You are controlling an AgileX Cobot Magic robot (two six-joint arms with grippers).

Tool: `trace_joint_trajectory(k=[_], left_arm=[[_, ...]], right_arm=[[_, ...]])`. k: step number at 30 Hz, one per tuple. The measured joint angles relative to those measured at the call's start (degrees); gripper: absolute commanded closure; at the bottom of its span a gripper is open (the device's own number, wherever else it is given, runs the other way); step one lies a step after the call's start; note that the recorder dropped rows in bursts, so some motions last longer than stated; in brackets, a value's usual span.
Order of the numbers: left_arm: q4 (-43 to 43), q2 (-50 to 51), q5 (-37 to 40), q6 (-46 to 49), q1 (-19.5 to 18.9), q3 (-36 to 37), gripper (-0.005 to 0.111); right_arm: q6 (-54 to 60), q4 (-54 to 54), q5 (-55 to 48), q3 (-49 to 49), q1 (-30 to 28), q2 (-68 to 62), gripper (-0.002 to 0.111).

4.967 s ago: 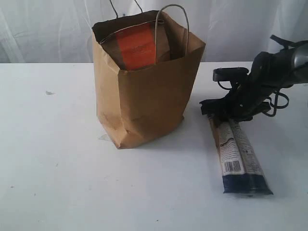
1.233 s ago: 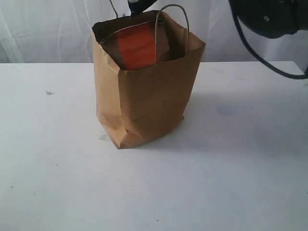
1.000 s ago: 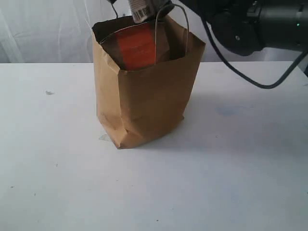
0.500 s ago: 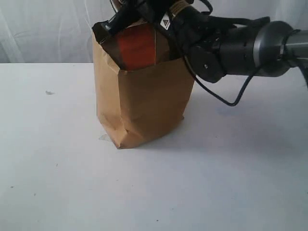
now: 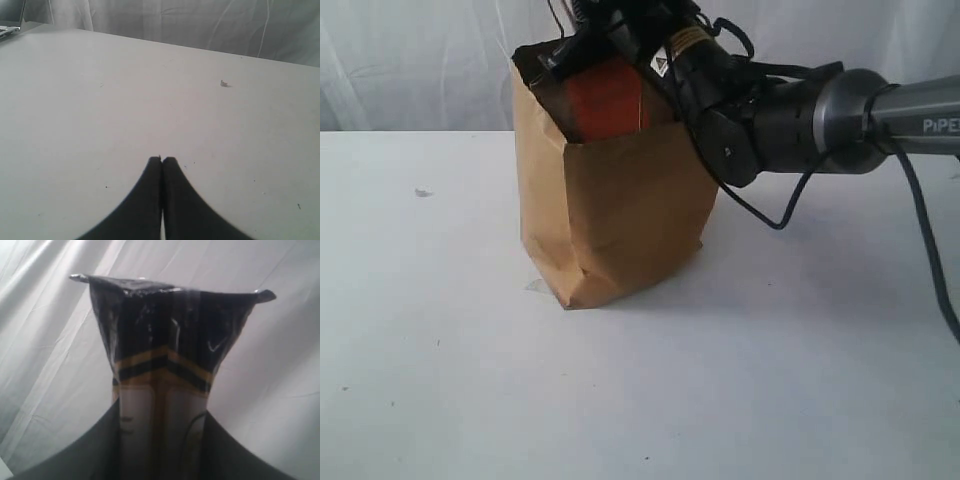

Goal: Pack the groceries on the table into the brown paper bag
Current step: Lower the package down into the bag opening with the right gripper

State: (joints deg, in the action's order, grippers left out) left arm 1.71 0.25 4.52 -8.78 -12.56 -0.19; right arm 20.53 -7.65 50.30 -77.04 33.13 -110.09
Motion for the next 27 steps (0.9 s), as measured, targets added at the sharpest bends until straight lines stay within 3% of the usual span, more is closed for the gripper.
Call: trace_joint_trajectory(k=[3, 6, 11, 27], left_arm=[[0.0, 0.0, 0.0, 0.0, 0.0, 0.0, 0.107], [0.0, 0.0, 0.0, 0.0, 0.0, 0.0, 0.107], [0.0, 0.0, 0.0, 0.0, 0.0, 0.0, 0.107], [0.0, 0.0, 0.0, 0.0, 0.0, 0.0, 0.107]], right_arm=[[0.0, 1.6, -0.6, 0.0, 0.0, 0.0, 0.096], [0.0, 1.9, -2.1, -0.3, 0.0, 0.0, 0.077], [0.1, 3.6, -4.1, -0.5, 0.1, 0.0, 0.06], [-3.5, 5.9, -7.7, -0.5, 0.1, 0.5, 0.059]])
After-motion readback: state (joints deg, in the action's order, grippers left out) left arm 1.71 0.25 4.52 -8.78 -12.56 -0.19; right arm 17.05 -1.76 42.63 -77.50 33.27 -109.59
